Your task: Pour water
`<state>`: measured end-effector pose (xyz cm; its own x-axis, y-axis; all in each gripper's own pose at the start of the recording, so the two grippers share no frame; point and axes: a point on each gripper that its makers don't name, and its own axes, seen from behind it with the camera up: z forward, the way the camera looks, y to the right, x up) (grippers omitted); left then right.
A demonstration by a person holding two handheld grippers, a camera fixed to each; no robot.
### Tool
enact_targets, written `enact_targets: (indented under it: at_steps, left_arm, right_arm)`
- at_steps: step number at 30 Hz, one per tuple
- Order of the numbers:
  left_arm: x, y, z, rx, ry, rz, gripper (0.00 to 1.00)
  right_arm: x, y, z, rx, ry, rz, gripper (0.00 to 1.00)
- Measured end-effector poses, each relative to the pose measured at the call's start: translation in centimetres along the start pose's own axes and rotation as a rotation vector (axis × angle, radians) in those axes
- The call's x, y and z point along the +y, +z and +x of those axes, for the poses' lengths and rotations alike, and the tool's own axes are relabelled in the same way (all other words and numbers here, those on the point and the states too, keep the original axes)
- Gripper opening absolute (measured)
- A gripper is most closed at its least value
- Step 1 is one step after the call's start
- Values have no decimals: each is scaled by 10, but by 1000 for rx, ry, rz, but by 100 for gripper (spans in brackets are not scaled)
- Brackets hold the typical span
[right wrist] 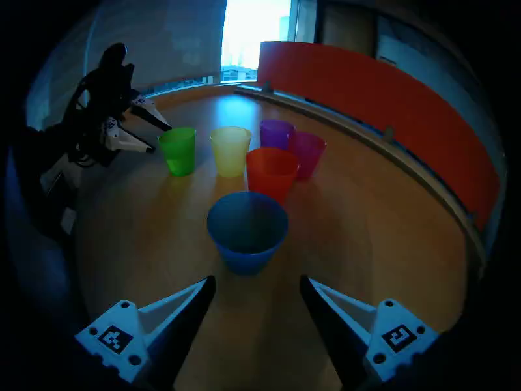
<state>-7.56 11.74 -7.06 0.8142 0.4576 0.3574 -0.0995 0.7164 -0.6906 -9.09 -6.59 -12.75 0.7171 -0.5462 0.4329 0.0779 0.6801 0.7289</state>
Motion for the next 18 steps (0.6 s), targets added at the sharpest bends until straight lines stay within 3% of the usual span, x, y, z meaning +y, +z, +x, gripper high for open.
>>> enact_targets:
  at_steps: [6, 14, 18]
  left_arm:
    - [-14, -15, 2, 33, -19, 70, 92]
    - [-34, -32, 11, 119, -82, 162, 92]
    - [-50, -40, 12, 155, -122, 212, 92]
  right_arm:
    - [14, -16, -8, 14, 27, -84, 100]
    - [40, -42, 1, 109, 107, -210, 100]
    - [55, -53, 5, 149, 117, -281, 100]
